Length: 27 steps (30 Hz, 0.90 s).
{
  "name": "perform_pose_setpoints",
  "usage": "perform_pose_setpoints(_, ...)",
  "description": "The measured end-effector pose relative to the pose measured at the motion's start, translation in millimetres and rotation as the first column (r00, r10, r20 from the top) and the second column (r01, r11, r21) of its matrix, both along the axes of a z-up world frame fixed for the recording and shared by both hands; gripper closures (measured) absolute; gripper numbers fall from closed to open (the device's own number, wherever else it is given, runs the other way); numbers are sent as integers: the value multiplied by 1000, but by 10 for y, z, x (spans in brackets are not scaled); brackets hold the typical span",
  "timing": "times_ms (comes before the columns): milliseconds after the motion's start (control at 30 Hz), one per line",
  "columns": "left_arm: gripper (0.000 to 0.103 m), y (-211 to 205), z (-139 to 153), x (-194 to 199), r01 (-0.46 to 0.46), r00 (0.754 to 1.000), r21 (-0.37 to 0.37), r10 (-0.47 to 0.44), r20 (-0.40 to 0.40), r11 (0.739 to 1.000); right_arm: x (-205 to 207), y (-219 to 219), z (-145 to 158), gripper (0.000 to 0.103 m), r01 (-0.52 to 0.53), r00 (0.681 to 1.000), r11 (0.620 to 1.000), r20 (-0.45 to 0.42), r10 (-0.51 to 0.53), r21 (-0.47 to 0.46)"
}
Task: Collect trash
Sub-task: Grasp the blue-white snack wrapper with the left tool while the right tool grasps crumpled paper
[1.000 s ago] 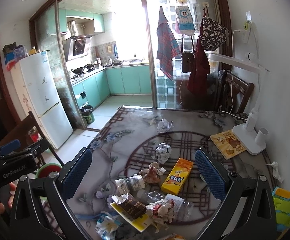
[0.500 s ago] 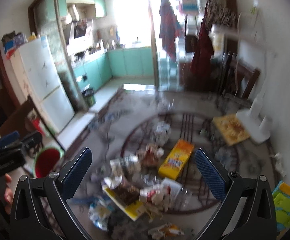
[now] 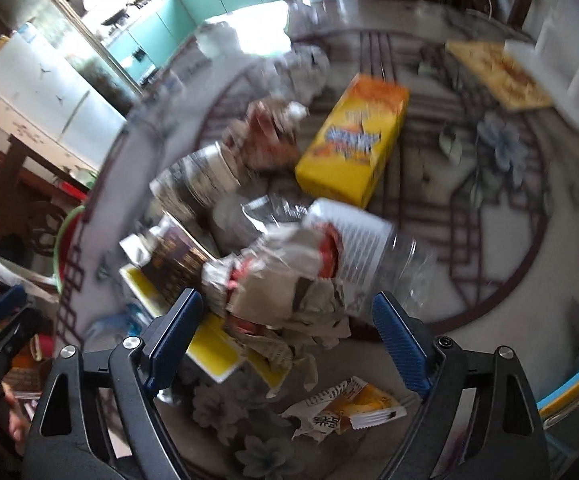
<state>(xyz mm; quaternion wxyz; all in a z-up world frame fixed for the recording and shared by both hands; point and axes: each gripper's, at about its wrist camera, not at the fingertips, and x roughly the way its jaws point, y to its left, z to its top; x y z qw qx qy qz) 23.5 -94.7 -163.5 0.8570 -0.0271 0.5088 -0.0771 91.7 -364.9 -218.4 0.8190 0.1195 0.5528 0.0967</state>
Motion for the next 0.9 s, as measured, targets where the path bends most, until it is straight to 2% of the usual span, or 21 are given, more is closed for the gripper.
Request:
perform_pose_setpoints(67, 1, -68, -86, -8, 32, 999, 0, -32, -34, 999, -5, -10, 12, 46, -8, 1000, 1000, 10, 8, 24)
perform_pose_setpoints(133, 1, -142, -226, -4, 56, 994, -15, -57, -94, 998, -12, -13, 55, 52, -11, 1000, 1000, 27, 10, 23)
perform_pose_setpoints(267, 1, -303, -568, 24, 84, 975, 5, -81, -205, 996, -66, -21, 247, 55, -14, 996, 999, 88, 10, 45)
perform_pose_setpoints(433, 2, -441, -834, 53, 92, 959, 23, -83, -271, 996, -154, -20, 679, 55, -29, 978, 1000, 209, 27, 9)
perform_pose_setpoints(467, 6, -461, -870, 69, 93, 958, 24, -83, -274, 995, -143, -10, 737, 55, -34, 974, 999, 223, 32, 2)
perform_pose_setpoints(567, 47, -494, -1000, 105, 90, 951, 15, -81, -299, 996, -121, 57, 884, 55, -55, 964, 998, 260, 58, -18)
perform_pose_setpoints(600, 54, -502, -996, 109, 95, 958, 16, -87, -273, 995, -120, 88, 911, 55, -65, 961, 998, 268, 68, -17)
perform_pose_setpoints(633, 56, -505, -1006, 114, 105, 955, -4, -102, -280, 994, -78, 123, 915, 55, -77, 959, 997, 271, 77, -13)
perform_pose_setpoints(700, 77, -464, -979, 92, 95, 957, -40, -102, -272, 995, -50, 207, 941, 55, -106, 955, 994, 278, 103, -4)
perform_pose_setpoints(800, 82, -293, -832, 68, 52, 970, -42, -61, -234, 998, -7, 356, 971, 55, -143, 946, 990, 293, 136, 5)
perform_pose_setpoints(900, 83, -16, -566, 78, -28, 987, -43, 21, -158, 999, 11, 487, 1007, 55, -168, 938, 986, 311, 156, 14)
